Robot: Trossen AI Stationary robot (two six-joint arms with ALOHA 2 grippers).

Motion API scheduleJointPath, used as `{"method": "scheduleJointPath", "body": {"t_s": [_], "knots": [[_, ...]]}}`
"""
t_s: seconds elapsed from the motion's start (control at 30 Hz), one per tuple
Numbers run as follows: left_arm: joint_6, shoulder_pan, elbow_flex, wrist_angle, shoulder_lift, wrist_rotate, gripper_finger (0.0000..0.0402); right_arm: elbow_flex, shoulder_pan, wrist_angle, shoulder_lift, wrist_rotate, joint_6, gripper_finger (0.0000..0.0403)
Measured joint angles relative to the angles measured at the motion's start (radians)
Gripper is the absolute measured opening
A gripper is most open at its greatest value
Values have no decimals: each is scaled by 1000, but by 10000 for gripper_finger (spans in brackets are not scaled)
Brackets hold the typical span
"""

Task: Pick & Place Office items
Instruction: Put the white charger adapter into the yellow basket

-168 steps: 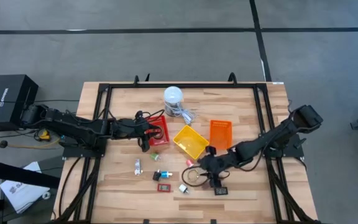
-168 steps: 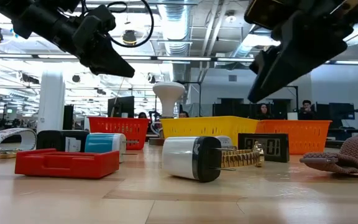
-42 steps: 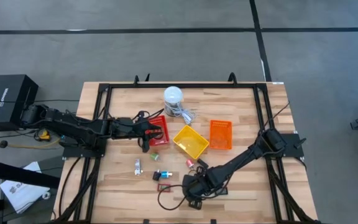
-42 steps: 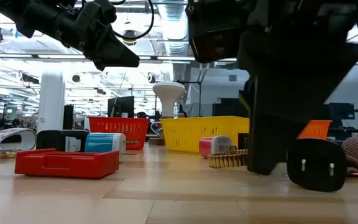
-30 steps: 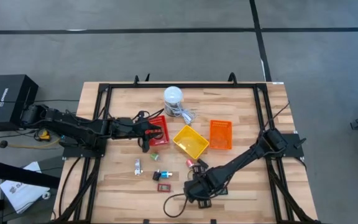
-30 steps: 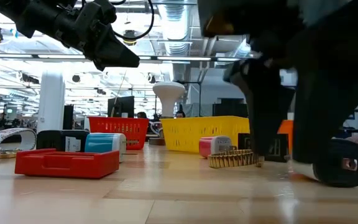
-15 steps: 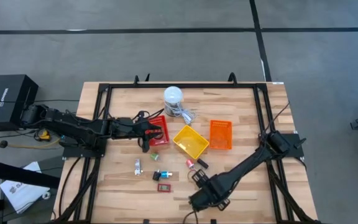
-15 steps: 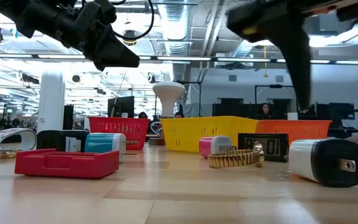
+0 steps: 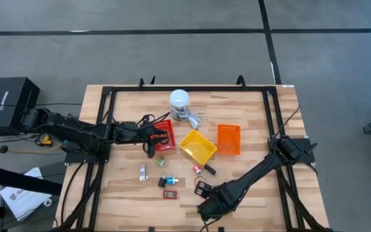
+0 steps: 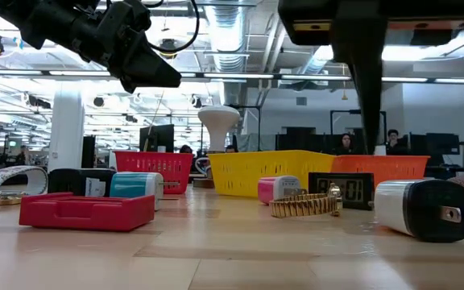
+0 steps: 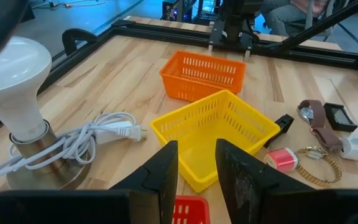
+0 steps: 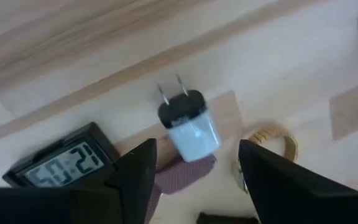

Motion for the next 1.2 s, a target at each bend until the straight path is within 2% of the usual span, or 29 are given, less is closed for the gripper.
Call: {"method": "scheduleJointPath", "body": {"t_s": [0.4, 0.8, 1.0, 1.2], "knots": [[0, 0, 0, 0, 0, 0, 102, -1, -17, 13, 4, -2, -78, 222], [0, 0, 0, 0, 0, 0, 102, -2, -20, 57, 10, -28, -84, 224], [0, 0, 0, 0, 0, 0, 102, -2, -9, 39, 9, -28, -193, 224], [0, 0, 0, 0, 0, 0, 102, -2, -14, 19, 9, -30, -204, 220]]}}
